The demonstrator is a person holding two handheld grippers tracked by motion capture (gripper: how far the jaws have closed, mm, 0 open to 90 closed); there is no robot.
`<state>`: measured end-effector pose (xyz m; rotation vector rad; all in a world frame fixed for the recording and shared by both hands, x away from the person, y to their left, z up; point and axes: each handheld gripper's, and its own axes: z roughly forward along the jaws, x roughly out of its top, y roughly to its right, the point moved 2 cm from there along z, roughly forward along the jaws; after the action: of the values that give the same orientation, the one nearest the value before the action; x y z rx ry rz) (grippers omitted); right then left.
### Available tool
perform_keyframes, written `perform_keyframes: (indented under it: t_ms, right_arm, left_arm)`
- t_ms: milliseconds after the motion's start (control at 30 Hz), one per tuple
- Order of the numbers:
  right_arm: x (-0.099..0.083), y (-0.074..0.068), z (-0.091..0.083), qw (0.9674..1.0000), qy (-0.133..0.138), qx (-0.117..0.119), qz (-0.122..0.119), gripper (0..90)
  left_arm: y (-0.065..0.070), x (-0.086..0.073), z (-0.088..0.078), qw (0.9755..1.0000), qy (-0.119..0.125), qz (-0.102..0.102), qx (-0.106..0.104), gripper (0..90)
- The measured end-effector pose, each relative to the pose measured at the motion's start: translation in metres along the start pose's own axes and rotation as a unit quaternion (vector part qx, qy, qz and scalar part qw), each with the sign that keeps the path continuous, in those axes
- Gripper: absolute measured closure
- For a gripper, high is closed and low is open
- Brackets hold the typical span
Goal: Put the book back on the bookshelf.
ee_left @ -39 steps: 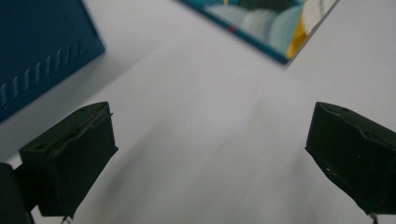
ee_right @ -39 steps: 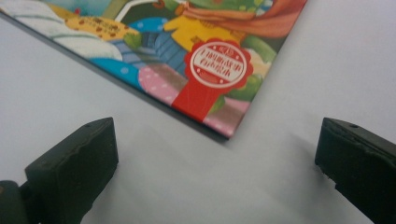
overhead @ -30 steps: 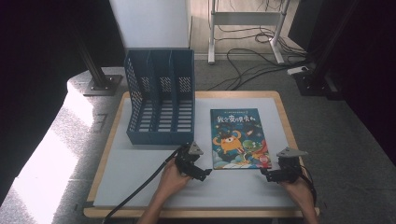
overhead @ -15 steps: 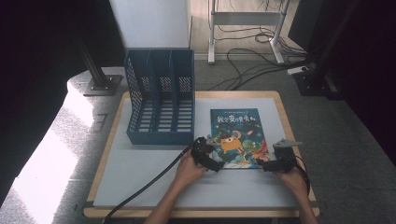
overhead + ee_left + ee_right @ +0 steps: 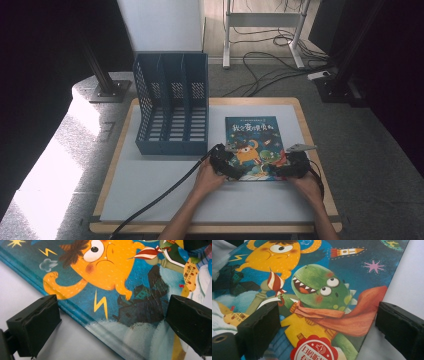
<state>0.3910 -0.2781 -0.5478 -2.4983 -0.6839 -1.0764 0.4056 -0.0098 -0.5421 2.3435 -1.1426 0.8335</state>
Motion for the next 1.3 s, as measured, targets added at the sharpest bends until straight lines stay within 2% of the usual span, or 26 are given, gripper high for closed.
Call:
perform_keyframes:
  t_ms: [333, 500, 767, 867, 900, 967, 1033, 1067, 1167, 1233, 1267, 1300]
  right_arm:
    - [-0.008, -0.008, -0.009, 0.9998, 0.001, 0.008, 0.016, 4.1]
    - [-0.016, -0.018, -0.016, 1.0000, -0.002, 0.000, 0.002, 4.2]
    - [-0.033, -0.032, -0.033, 1.0000, -0.002, 0.007, -0.005, 4.4]
    - [-0.042, -0.041, -0.042, 0.9999, -0.004, 0.010, -0.012, 4.3]
    - [-0.042, -0.041, -0.042, 0.9999, -0.004, 0.010, -0.012, 4.3]
    - [-0.049, -0.047, -0.048, 0.9998, -0.006, 0.012, -0.016, 4.2]
    - [-0.053, -0.050, -0.052, 0.9997, -0.009, 0.012, -0.018, 3.8]
    - [-0.055, -0.053, -0.055, 0.9996, -0.011, 0.013, -0.020, 3.7]
    - [-0.058, -0.054, -0.058, 0.9996, -0.011, 0.014, -0.023, 3.7]
    - [-0.059, -0.054, -0.058, 0.9995, -0.009, 0.016, -0.024, 2.6]
    - [-0.058, -0.055, -0.058, 0.9995, -0.010, 0.017, -0.026, 1.9]
    - [-0.058, -0.055, -0.058, 0.9995, -0.010, 0.017, -0.026, 1.9]
  left_arm:
    - [0.012, -0.004, -0.004, 0.9999, -0.010, -0.006, 0.006, 0.0]
    - [0.020, -0.009, -0.008, 0.9999, -0.012, -0.002, 0.002, 0.0]
    - [0.042, -0.026, -0.020, 0.9999, -0.011, 0.006, -0.004, 0.0]
    - [0.054, -0.035, -0.027, 0.9998, -0.015, 0.012, -0.010, 0.0]
    - [0.054, -0.035, -0.027, 0.9998, -0.015, 0.012, -0.010, 0.0]
    - [0.065, -0.041, -0.031, 0.9997, -0.018, 0.014, -0.010, 0.0]
    - [0.068, -0.043, -0.033, 0.9997, -0.018, 0.014, -0.011, 0.0]
    - [0.076, -0.047, -0.036, 0.9997, -0.018, 0.016, -0.011, 0.0]
    - [0.079, -0.049, -0.037, 0.9997, -0.017, 0.017, -0.011, 0.0]
    - [0.078, -0.049, -0.038, 0.9994, -0.018, 0.025, -0.018, 0.0]
    - [0.075, -0.049, -0.039, 0.9985, -0.018, 0.043, -0.028, 0.0]
    - [0.075, -0.049, -0.039, 0.9985, -0.018, 0.043, -0.028, 0.0]
